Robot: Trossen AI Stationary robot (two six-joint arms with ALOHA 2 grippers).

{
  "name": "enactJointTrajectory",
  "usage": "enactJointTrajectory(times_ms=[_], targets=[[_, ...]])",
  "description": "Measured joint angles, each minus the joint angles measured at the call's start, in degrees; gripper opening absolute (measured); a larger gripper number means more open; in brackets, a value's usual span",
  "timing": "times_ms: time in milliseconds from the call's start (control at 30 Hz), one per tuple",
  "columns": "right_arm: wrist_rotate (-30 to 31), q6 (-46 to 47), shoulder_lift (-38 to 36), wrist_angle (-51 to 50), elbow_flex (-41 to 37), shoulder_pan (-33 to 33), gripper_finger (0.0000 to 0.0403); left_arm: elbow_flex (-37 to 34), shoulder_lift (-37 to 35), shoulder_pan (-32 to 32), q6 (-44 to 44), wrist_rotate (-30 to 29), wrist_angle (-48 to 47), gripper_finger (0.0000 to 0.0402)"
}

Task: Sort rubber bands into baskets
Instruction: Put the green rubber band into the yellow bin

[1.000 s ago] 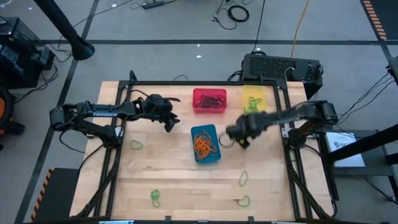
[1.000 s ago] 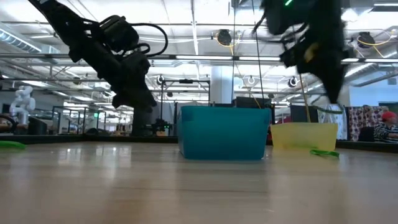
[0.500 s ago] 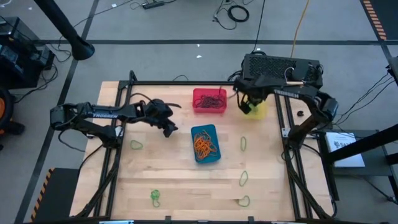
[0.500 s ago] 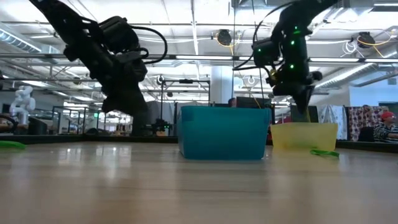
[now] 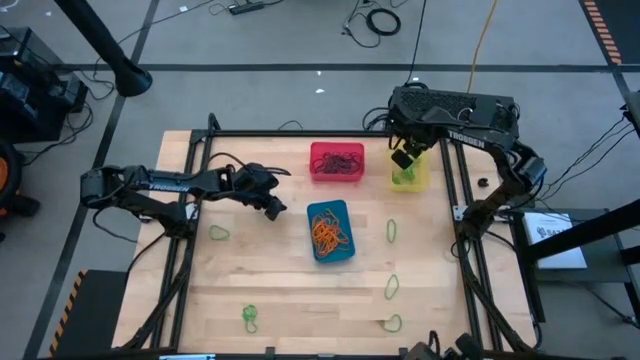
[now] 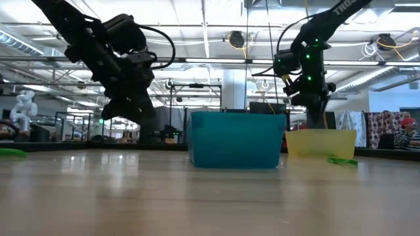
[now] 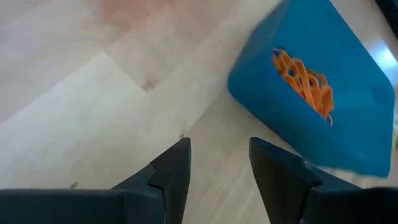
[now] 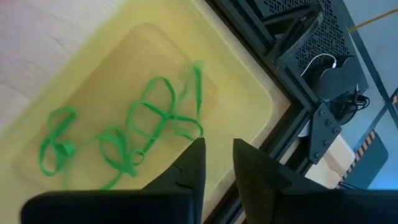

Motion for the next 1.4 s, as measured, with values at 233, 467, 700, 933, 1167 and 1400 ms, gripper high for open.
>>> enactJointTrajectory(times_ms=[233, 467, 700, 933, 1167, 1400], targets=[[-0.03, -4.08, 0.0, 0.07, 0.0, -1.02, 0.0121, 0.02, 0.0, -0.03, -8.38, -2.26, 1.64, 0.017], [-18.99, -3.88, -0.63, 0.54, 0.02, -0.13, 0.0143, 0.0, 0.0, -2.62, -16.19, -2.25, 3.91, 0.017], [-26.8, 1.29, -3.97, 0.78, 0.04, 5.67, 0.0143, 0.0, 0.0, -9.39, -18.57, -0.65, 4.28, 0.017], [-27.01, 15.3, -10.69, 6.14, 0.08, 18.23, 0.0143, 0.0, 0.0, -17.85, -18.57, 6.35, 4.07, 0.017], [-26.99, 30.45, -13.33, 22.34, 0.11, 36.99, 0.0144, 0.01, -0.01, -30.16, -21.2, 15.07, 0.59, 0.017], [-20.11, 37.5, -7.92, 46.89, 0.11, 54.81, 0.0144, 0.0, 0.0, -43.06, -21.76, 7.86, -8.38, 0.017]])
